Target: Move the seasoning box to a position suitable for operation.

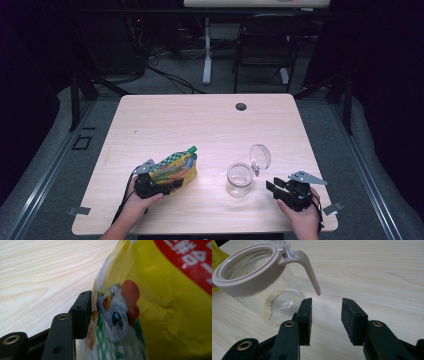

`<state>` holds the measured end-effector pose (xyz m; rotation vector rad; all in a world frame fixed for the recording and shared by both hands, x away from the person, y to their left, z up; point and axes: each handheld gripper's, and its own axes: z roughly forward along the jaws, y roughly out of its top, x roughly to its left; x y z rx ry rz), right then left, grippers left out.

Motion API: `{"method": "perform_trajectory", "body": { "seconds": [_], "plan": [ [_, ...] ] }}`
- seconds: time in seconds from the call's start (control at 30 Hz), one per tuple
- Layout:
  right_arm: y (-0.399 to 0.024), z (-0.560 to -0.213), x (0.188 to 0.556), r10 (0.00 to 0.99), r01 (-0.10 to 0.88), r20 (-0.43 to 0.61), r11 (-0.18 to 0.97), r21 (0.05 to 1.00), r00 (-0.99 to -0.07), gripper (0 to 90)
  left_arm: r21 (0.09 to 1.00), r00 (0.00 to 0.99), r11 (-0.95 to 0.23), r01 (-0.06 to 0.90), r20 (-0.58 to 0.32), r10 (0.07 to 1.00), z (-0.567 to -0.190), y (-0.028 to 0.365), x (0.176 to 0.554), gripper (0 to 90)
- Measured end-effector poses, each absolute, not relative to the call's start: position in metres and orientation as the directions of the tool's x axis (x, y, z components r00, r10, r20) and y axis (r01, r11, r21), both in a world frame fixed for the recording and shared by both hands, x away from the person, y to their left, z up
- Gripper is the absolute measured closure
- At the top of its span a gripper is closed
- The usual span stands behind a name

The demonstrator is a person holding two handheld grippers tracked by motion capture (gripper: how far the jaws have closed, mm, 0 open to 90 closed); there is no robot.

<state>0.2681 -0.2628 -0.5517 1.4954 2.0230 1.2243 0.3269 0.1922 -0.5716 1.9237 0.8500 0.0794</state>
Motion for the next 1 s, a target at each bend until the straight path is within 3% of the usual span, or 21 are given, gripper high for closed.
{"method": "perform_trajectory", "body": {
  "seconds": [0.43, 1.0],
  "plan": [
    [-0.2628, -0.5517, 0.2681, 0.898, 0.602, 0.209, 0.074, 0.795, -0.387, 61.4, 0.818, 0.744, -0.247, 0.519, -0.29, 0.602, -0.571, 0.19, 0.3262, 55.7],
    [-0.2632, -0.5521, 0.2679, 0.898, 0.603, 0.212, 0.072, 0.795, -0.386, 61.4, 0.825, 0.734, -0.239, 0.511, -0.275, 0.621, -0.5713, 0.1868, 0.3237, 57.2]
  ]
}}
